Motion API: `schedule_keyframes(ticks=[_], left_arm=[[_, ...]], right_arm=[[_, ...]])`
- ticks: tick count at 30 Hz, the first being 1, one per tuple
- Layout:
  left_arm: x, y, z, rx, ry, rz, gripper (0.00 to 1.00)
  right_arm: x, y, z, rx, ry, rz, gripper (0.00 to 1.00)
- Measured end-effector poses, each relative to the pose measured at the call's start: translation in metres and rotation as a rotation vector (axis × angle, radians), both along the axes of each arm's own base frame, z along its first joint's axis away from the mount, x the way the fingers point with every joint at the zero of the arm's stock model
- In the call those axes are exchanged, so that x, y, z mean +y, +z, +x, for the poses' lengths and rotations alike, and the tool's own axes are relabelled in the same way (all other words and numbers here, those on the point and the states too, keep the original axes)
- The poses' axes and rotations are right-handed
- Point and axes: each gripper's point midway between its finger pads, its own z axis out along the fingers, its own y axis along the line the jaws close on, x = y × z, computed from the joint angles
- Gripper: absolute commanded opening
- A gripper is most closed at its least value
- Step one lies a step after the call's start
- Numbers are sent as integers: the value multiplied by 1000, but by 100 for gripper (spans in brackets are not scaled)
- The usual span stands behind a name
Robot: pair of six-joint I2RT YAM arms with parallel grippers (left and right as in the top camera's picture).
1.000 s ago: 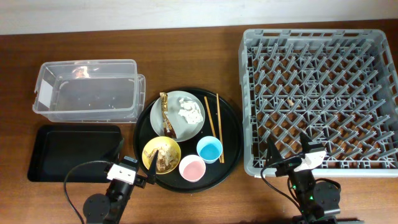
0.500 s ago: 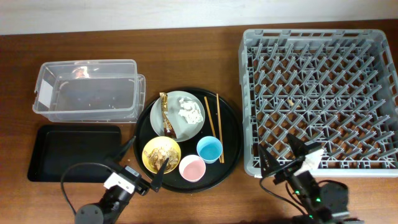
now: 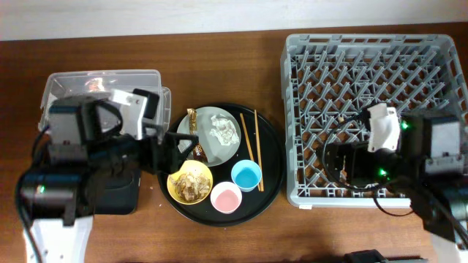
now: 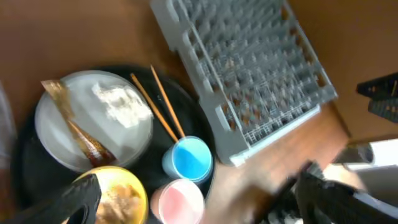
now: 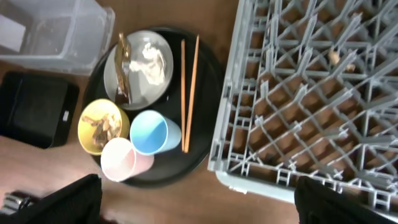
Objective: Sort waste into correct bins and load items into the dishwasher rack
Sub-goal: 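Grasp the pink cup with the left gripper and lift it, then pass the pink cup from the left gripper to the right gripper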
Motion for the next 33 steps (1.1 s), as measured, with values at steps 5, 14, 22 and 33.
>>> schedule_keyframes(ticks=[5,14,22,33], left_arm=[[-49,-91,-33,378,-181,244,99],[-61,-241,-59,558,-85,663,35],[-48,-256,-65,586,-41,707,0],[-73,-26,2,218,-171,-122,0]], right_arm=[[2,2,-5,3,9,12,100],[1,-9,-26,97,10,7,100],[1,-9,-26,100,11,6,100],[89,54,-20,-147,447,327,86]])
